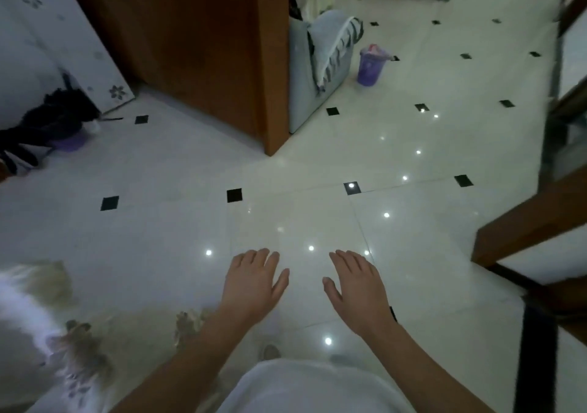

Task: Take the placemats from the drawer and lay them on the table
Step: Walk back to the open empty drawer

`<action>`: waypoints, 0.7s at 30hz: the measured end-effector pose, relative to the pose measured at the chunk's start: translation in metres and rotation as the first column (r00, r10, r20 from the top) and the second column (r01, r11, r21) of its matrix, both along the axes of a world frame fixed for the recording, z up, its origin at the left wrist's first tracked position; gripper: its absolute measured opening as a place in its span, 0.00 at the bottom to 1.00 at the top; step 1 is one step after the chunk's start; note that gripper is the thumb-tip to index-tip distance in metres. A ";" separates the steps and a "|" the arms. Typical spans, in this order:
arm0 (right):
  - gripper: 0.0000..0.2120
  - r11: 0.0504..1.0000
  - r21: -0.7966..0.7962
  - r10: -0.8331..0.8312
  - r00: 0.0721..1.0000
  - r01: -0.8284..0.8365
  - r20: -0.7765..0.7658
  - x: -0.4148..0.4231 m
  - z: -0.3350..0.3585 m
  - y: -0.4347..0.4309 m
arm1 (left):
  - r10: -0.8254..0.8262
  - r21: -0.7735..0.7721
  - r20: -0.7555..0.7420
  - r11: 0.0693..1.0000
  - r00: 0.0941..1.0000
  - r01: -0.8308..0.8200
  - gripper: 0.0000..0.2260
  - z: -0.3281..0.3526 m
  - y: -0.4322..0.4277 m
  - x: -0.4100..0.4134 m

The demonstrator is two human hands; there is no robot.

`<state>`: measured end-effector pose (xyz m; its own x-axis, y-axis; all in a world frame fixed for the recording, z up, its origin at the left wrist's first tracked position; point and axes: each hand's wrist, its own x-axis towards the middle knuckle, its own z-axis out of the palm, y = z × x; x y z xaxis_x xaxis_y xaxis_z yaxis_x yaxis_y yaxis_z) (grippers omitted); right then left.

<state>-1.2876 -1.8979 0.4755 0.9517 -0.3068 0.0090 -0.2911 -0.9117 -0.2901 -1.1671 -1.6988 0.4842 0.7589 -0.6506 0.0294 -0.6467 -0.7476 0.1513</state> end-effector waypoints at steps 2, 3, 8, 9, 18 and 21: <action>0.26 1.000 0.006 -0.005 1.000 0.005 -0.011 0.012 0.001 -0.013 | -0.052 -0.003 0.015 0.999 0.999 0.052 0.23 0.002 -0.019 0.024; 0.25 1.000 0.006 -0.001 1.000 0.001 -0.014 0.019 0.001 -0.020 | -0.068 -0.011 0.026 0.998 0.997 0.068 0.23 0.003 -0.027 0.034; 0.26 1.000 0.004 0.028 0.998 -0.027 -0.049 0.087 -0.004 -0.047 | -0.037 0.000 0.046 0.999 0.998 0.037 0.23 0.001 -0.047 0.093; 0.26 0.999 -0.004 0.049 0.997 -0.049 -0.056 0.106 -0.007 -0.050 | 0.003 0.007 0.051 1.000 0.999 -0.003 0.23 -0.001 -0.048 0.106; 0.29 0.875 0.028 0.484 0.870 -0.484 -0.096 0.305 -0.003 -0.040 | 0.479 0.048 0.019 0.876 0.878 -0.479 0.23 0.002 -0.027 0.183; 0.28 0.746 0.011 0.665 0.743 -0.666 -0.081 0.367 0.001 -0.013 | 0.644 0.013 0.033 0.764 0.764 -0.645 0.23 0.008 0.000 0.193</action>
<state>-0.9210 -1.9112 0.4766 0.9119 0.4041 -0.0711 0.3715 -0.8867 -0.2754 -0.9737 -1.6993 0.4919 0.9989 -0.0096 0.0459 -0.0151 -0.9926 0.1203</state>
